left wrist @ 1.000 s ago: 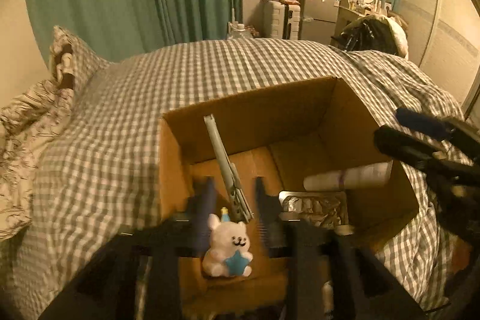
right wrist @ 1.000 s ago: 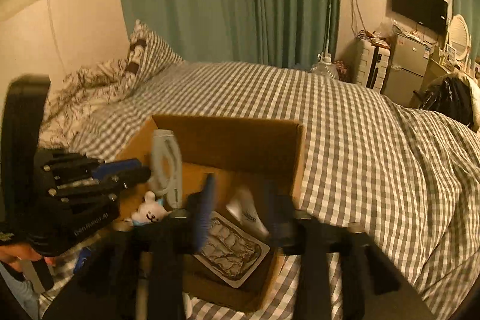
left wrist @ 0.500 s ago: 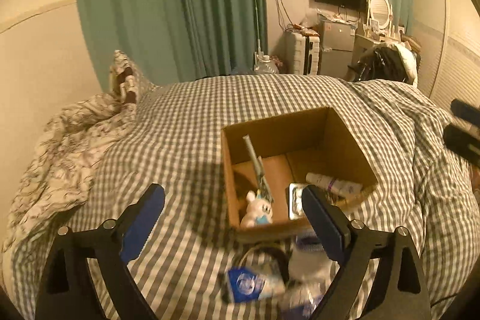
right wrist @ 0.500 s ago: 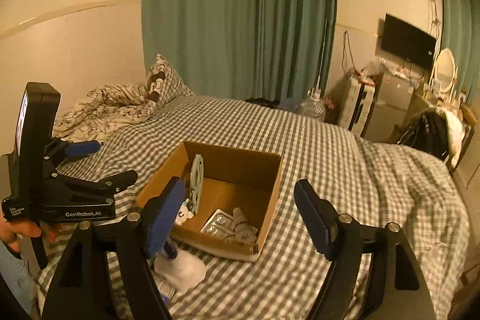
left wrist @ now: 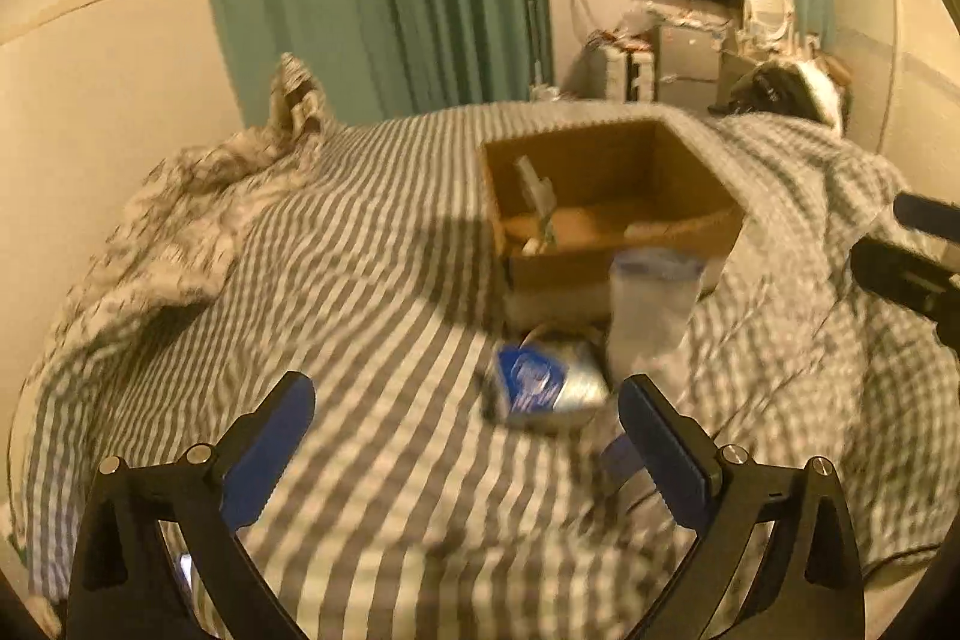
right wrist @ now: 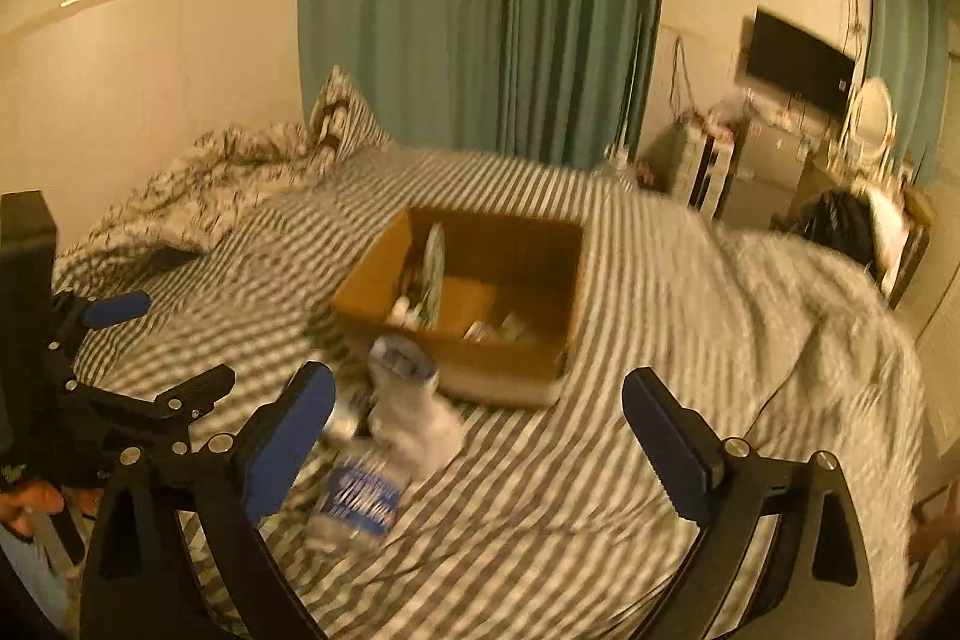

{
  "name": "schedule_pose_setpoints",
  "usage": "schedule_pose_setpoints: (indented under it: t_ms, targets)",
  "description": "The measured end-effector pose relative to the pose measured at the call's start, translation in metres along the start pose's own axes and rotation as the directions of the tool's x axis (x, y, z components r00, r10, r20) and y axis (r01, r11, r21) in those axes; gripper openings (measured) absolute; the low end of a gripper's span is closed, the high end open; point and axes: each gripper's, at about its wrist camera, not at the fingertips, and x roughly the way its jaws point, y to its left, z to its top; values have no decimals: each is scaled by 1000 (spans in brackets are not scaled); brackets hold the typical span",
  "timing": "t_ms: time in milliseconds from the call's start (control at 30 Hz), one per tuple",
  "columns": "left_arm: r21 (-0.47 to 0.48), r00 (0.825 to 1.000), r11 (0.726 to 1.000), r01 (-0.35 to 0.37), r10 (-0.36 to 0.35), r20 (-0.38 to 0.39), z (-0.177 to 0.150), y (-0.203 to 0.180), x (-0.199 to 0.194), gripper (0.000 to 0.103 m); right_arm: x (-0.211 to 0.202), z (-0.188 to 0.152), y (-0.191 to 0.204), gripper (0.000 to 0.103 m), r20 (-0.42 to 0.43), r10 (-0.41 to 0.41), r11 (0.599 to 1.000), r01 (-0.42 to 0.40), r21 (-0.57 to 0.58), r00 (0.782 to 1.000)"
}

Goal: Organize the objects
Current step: 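Grasp the blue-labelled plastic bottle with the right gripper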

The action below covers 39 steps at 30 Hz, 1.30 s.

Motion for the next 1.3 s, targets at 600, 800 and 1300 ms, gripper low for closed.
schedule_pose_setpoints:
  t_ms: [600,800,1300]
  targets:
    - [-4,993,997,-72,71,-96,-38,27,41,103,124,-82,55,97,-309,61,998,-56,23,949]
    - [1,992,997,-72,71,-103,-36,25,45,103,151,-94,62,74,-374,126,992,-126,23,919]
    - [-35,981,997,72,-77,-177,-11,-28,86,103,89,-53,-20,61,-197,46,999,-43,22,979]
